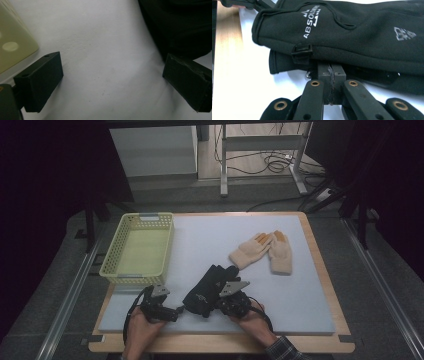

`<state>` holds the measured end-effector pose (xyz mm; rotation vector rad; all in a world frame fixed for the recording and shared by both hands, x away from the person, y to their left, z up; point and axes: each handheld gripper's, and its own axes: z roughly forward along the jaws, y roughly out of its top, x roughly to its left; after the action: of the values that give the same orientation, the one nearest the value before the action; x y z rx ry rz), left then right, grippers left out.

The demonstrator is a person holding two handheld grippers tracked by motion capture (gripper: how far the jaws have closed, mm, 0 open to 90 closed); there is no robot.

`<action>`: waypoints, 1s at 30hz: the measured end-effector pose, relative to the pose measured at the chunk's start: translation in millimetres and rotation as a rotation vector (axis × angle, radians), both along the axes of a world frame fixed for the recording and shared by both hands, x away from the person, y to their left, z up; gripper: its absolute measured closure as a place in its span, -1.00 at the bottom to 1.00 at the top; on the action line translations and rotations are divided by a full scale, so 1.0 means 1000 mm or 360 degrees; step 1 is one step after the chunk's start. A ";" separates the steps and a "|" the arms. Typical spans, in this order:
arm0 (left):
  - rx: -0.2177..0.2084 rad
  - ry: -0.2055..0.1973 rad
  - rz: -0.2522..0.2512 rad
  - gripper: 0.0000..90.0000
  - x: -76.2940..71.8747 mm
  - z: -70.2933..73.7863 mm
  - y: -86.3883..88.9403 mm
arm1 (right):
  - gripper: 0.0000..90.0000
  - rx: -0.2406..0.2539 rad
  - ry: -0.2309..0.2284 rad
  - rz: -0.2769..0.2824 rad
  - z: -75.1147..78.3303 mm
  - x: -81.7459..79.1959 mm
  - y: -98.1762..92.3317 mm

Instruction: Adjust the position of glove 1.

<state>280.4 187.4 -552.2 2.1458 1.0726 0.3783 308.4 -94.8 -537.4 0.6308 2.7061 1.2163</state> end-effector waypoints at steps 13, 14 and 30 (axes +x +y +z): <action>-0.0011 -0.0013 0.0004 -0.93 -0.001 -0.001 0.000 | 0.54 -0.0041 -0.0078 -0.0199 0.014 0.008 -0.050; -0.0011 -0.0014 0.0004 -0.93 -0.001 -0.001 0.000 | 0.49 -0.0040 -0.0086 -0.0236 0.015 0.011 -0.058; -0.0015 -0.0001 0.0002 -0.92 -0.001 0.000 0.001 | -0.34 -0.0105 -0.0126 -0.0580 0.007 0.036 -0.129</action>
<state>279.7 188.2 -552.4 2.1365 1.0734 0.3739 344.2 -223.7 -530.8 0.9894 2.4139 1.0306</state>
